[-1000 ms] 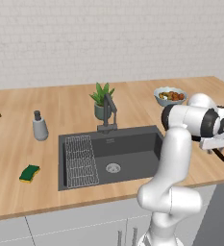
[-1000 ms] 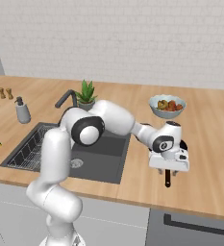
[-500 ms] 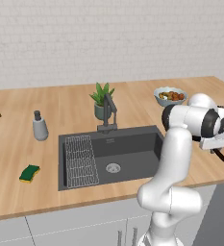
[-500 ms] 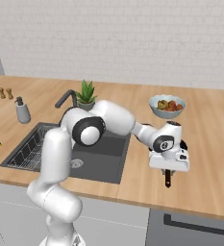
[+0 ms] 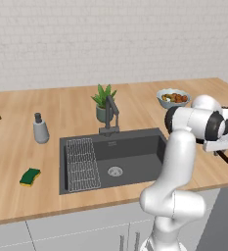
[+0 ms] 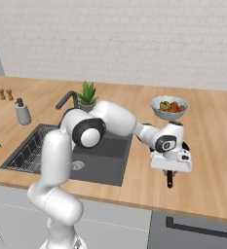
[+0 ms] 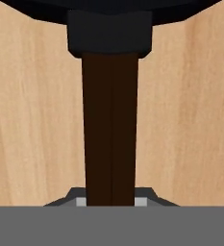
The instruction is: Pick the pan and sponge and place them into the sink. Then turn on the water.
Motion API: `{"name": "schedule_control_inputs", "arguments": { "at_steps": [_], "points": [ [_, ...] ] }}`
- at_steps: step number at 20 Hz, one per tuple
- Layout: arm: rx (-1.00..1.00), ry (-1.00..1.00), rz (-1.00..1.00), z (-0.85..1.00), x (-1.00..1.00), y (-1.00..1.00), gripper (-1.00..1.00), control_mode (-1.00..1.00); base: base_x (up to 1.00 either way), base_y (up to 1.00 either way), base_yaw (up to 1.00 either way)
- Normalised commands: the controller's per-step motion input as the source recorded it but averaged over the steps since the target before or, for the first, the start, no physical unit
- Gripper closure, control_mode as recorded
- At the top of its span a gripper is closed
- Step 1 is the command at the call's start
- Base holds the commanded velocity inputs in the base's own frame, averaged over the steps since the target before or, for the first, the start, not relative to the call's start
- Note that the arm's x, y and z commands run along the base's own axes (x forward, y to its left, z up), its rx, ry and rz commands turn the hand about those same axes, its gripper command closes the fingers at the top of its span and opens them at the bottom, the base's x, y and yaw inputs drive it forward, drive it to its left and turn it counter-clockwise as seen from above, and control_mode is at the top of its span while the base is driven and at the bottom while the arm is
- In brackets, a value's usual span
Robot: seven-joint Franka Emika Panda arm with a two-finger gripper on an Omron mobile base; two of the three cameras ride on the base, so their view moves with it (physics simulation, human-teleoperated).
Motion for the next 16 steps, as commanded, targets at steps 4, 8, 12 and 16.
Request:
{"name": "schedule_control_inputs", "arguments": {
  "at_steps": [4,8,12,16],
  "points": [
    [-0.01,0.0,0.01,0.3,0.0,0.19,1.0,-1.0,0.0,0.0,0.0],
    [0.0,0.0,0.0,0.4,0.0,0.16,1.0,-1.0,0.0,0.0,0.0],
    [0.0,0.0,0.0,0.4,-0.01,0.2,1.0,-1.0,0.0,0.0,0.0],
    [0.0,-0.06,0.0,0.44,-0.07,0.24,1.0,-1.0,0.0,0.0,0.0]
  ]
}}
